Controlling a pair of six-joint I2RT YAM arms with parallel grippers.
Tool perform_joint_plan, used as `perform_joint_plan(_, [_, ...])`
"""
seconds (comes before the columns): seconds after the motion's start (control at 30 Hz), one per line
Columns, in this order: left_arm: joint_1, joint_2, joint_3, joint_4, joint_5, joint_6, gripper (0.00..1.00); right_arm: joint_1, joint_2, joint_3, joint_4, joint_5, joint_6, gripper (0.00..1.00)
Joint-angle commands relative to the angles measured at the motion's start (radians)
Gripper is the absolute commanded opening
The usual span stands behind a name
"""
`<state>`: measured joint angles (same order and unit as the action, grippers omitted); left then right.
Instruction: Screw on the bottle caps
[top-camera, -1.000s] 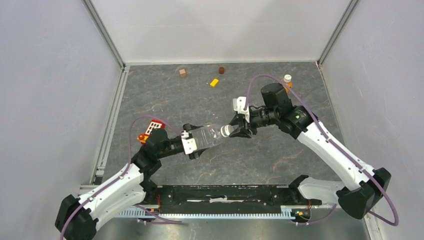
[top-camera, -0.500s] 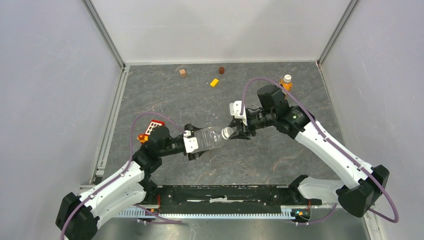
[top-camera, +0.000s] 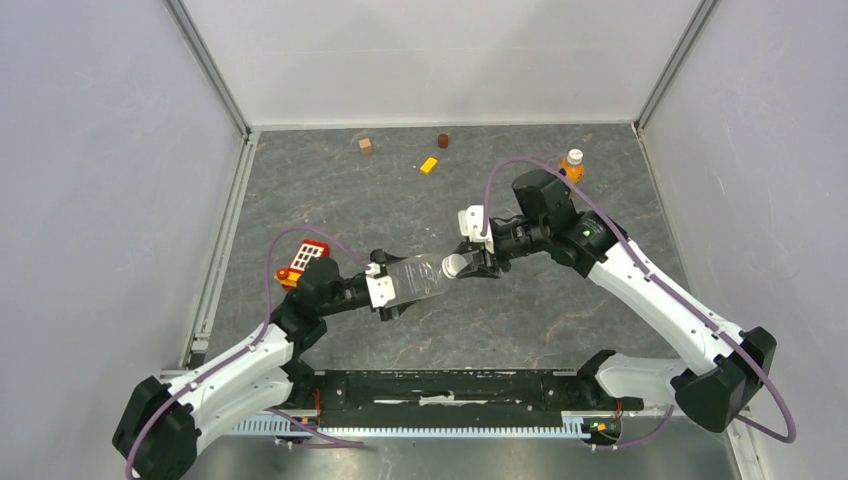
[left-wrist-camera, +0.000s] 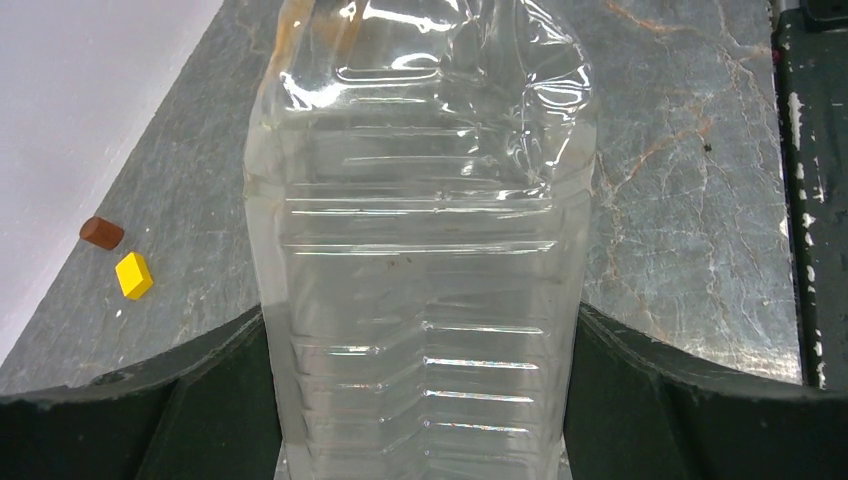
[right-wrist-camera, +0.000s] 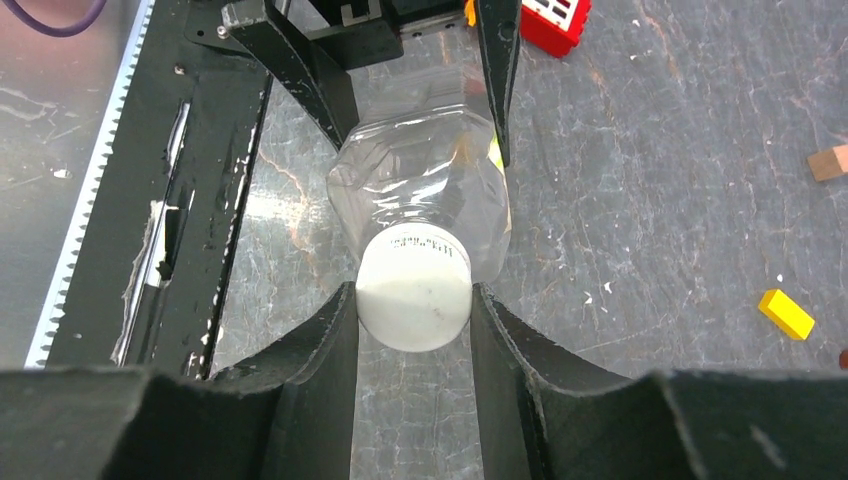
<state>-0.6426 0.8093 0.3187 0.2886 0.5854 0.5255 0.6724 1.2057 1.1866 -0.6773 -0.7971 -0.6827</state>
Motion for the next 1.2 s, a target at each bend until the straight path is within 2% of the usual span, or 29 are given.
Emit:
perform_joint_plan(0.0, [-0.009, -0.012, 0.012, 0.35, 0.033, -0.058, 0.36, 0.023, 0.015, -0.016, 0.071, -0.098, 0.033, 0.02])
perform_joint_plan(0.37, [-0.009, -0.052, 0.014, 0.376, -0.027, -0.054, 0.34, -0.035, -0.022, -0.096, 0.438, -0.183, 0.343, 0.0])
perform_joint_plan(0.63, [-0.01, -0.05, 0.014, 0.423, -0.098, -0.088, 0.34, -0.085, -0.064, -0.161, 0.668, -0.164, 0.52, 0.0])
perform_joint_plan(0.8, [-0.009, -0.036, 0.006, 0.466, -0.143, -0.147, 0.33, -0.114, -0.113, -0.219, 0.89, -0.129, 0.676, 0.0])
perform_joint_plan(1.07, [-0.009, 0.006, 0.025, 0.534, -0.151, -0.223, 0.33, -0.116, -0.174, -0.282, 1.06, -0.011, 0.823, 0.0])
perform_joint_plan(1.17, [-0.009, 0.013, 0.035, 0.531, -0.134, -0.224, 0.33, -0.117, -0.17, -0.284, 1.077, -0.019, 0.848, 0.0])
